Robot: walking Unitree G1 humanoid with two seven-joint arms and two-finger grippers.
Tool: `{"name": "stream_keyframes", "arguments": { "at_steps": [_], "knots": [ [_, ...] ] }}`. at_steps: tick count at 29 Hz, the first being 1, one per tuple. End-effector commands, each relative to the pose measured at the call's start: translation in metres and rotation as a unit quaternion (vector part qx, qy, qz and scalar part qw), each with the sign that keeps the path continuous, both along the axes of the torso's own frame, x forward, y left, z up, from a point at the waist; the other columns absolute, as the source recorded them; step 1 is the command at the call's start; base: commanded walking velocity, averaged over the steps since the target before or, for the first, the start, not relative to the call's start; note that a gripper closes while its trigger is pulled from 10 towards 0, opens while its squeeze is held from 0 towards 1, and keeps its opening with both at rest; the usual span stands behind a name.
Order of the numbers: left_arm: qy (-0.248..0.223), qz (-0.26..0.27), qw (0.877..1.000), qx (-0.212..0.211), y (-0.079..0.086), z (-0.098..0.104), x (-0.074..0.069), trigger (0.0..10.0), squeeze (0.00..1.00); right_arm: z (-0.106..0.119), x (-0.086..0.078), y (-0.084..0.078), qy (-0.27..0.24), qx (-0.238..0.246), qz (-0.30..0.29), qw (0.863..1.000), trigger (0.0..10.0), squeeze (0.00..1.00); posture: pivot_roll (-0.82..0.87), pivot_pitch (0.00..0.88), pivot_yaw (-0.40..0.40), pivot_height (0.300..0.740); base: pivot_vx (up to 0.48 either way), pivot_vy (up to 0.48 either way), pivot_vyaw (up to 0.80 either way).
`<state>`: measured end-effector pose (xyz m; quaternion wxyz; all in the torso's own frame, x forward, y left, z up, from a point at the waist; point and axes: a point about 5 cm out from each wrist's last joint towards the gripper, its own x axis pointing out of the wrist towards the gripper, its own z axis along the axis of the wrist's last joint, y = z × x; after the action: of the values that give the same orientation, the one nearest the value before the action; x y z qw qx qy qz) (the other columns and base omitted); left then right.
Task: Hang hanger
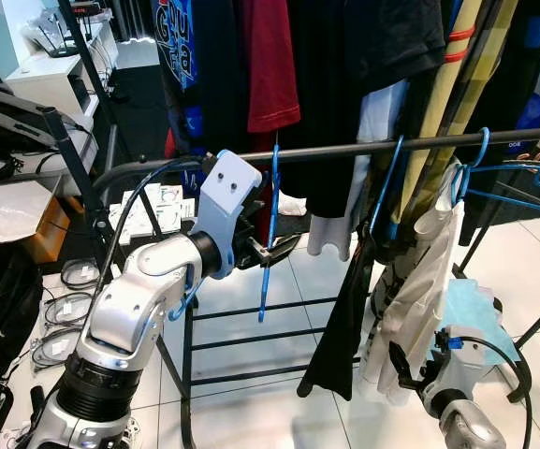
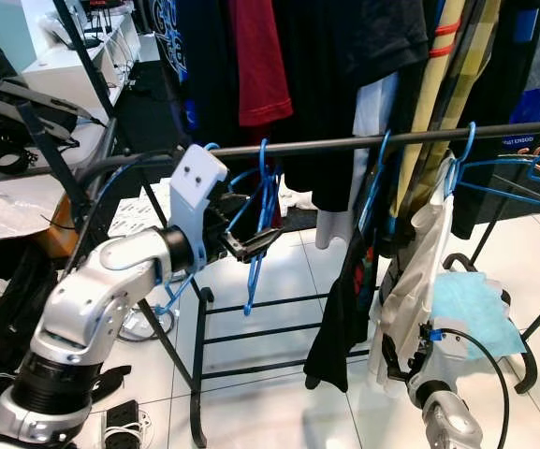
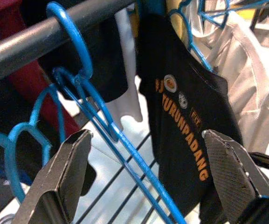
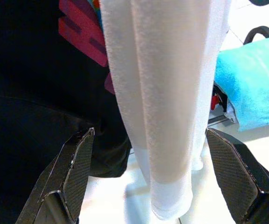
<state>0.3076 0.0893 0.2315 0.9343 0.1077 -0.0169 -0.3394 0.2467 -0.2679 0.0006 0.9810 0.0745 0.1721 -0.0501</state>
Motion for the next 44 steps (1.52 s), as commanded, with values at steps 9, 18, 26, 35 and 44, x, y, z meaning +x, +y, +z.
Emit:
{"name": "stream_keyframes", "arguments": {
  "at_steps": [9, 18, 26, 35, 44],
  "knots": [
    [0.016, 0.15, 0.988, 0.024, 0.039, -0.008, 0.019, 10.0, 0.0, -0.006, -0.004, 0.003, 0.011, 0.019, 0.002, 1.0, 10.0, 0.0, -0.08, 0.058, 0.041, 0.74, 0.0, 0.0, 0.0],
    [0.07, 0.197, 0.978, 0.025, 0.054, -0.028, 0.023, 10.0, 0.0, -0.006, -0.005, 0.002, 0.012, 0.02, 0.001, 1.0, 10.0, 0.0, -0.09, 0.069, 0.039, 0.74, 0.0, 0.0, 0.0],
    [0.061, 0.204, 0.977, -0.019, 0.045, -0.027, 0.044, 10.0, 0.0, -0.006, -0.004, 0.002, 0.011, 0.022, 0.001, 1.0, 10.0, 0.0, -0.1, 0.076, 0.035, 0.74, 0.0, 0.0, 0.0],
    [0.049, 0.19, 0.98, -0.047, 0.02, -0.021, 0.058, 10.0, 0.0, -0.006, -0.004, 0.003, 0.008, 0.028, 0.001, 1.0, 10.0, 0.0, -0.11, 0.082, 0.042, 0.74, 0.0, 0.0, 0.0],
    [0.065, 0.171, 0.983, -0.027, 0.012, -0.031, 0.058, 0.0, 0.0, -0.006, -0.005, 0.003, 0.006, 0.031, -0.001, 1.0, 10.0, 0.0, -0.11, 0.087, 0.043, 0.74, 0.0, 0.0, 0.0]
  ]
}}
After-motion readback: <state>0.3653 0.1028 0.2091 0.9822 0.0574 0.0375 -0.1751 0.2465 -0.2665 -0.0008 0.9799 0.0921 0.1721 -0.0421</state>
